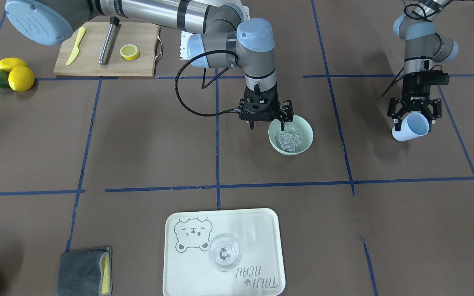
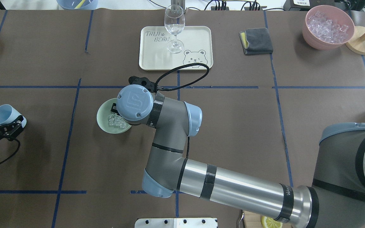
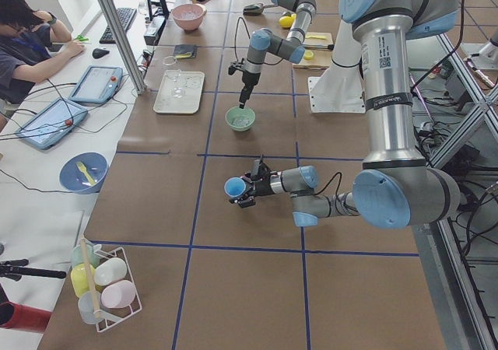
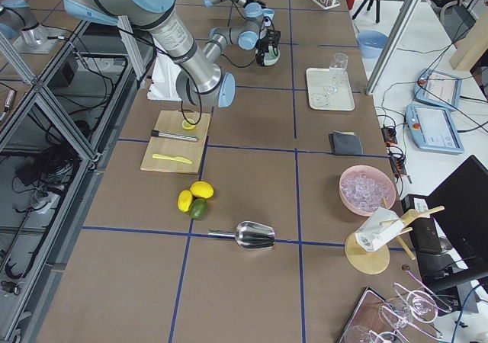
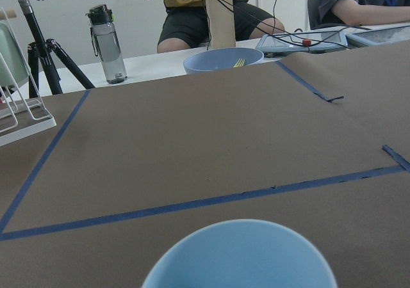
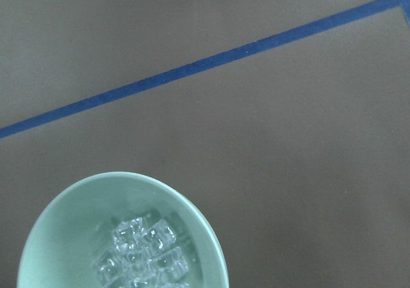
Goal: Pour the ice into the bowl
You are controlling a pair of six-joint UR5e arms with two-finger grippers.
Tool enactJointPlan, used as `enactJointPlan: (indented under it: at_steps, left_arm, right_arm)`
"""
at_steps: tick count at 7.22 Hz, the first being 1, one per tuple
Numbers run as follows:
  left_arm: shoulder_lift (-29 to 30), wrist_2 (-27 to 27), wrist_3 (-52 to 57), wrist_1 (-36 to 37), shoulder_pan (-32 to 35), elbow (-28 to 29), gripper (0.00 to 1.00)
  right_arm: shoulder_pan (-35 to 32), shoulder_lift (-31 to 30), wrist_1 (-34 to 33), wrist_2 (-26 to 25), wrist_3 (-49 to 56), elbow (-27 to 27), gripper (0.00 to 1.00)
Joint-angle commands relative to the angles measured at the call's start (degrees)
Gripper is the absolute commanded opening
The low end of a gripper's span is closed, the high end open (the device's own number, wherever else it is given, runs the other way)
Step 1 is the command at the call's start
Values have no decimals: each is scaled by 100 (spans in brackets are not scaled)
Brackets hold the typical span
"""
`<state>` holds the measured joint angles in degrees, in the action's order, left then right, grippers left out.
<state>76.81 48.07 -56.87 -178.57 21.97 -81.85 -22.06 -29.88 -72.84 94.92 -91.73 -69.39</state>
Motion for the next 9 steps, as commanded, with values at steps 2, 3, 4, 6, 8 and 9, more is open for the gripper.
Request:
enactJointPlan:
  at_steps: [2, 3, 4, 6, 8, 9]
  left_arm:
    - [-122, 175, -8, -46, 0, -189, 100]
    - [-288, 246, -8, -46, 0, -461, 100]
    - [-377, 272, 1, -46, 0, -516, 100]
    - [-378, 290, 36, -46, 0, -586, 100]
    - [-386, 404, 53, -46, 18, -700, 100]
    - [-439, 439, 62, -46, 26, -736, 100]
  right_arm:
    - [9, 17, 155, -17, -3, 170, 100]
    - [26, 70, 374, -26, -3, 406, 100]
    - [27, 105, 393, -44, -3, 435, 100]
    - [61, 132, 393, -53, -3, 487, 100]
    - [88, 175, 393, -105, 5, 610, 100]
    - [88, 237, 393, -106, 6, 689, 99]
